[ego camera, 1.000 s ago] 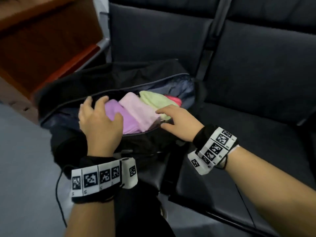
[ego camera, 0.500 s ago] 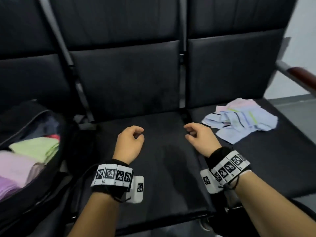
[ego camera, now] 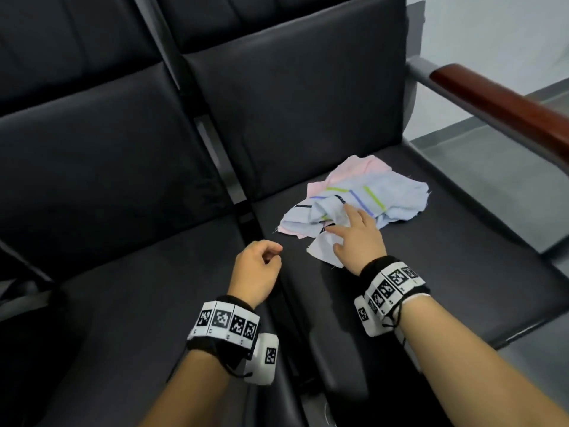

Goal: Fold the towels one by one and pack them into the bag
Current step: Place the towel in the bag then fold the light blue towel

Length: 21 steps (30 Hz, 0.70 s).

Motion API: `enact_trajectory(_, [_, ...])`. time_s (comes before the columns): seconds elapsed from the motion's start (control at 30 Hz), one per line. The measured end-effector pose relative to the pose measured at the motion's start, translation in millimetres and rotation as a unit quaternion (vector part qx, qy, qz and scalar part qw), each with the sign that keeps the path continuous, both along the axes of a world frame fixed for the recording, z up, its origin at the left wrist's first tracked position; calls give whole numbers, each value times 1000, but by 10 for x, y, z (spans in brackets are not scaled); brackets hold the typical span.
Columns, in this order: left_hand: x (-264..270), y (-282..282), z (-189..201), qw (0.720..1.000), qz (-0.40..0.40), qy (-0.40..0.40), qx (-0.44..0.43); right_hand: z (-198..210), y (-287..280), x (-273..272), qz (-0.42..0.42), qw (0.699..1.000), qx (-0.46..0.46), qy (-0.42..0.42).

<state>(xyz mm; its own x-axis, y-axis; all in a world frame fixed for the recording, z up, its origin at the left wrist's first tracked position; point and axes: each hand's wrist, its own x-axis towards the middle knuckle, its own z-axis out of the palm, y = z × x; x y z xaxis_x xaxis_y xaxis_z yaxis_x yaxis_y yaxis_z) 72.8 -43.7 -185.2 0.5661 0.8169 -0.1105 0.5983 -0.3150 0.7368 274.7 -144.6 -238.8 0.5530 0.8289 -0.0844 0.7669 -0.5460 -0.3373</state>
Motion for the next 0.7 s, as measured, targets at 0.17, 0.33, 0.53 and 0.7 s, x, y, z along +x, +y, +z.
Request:
enact_trajectory(0.17, [18, 18, -109, 1000, -19, 16, 7, -82, 22, 138, -9, 996, -85, 10])
enact_trajectory(0.33, [-43, -36, -5, 1000, -27, 9, 7, 156, -46, 187, -80, 990, 53, 102])
enact_trajectory(0.53, [-137, -215, 474, 995, -32, -98, 15, 1067, -289, -219, -44, 918, 352, 178])
enact_trajectory(0.7, [-461, -500, 987, 977, -109, -166, 74, 1736, -500, -1087, 167, 905, 335, 201])
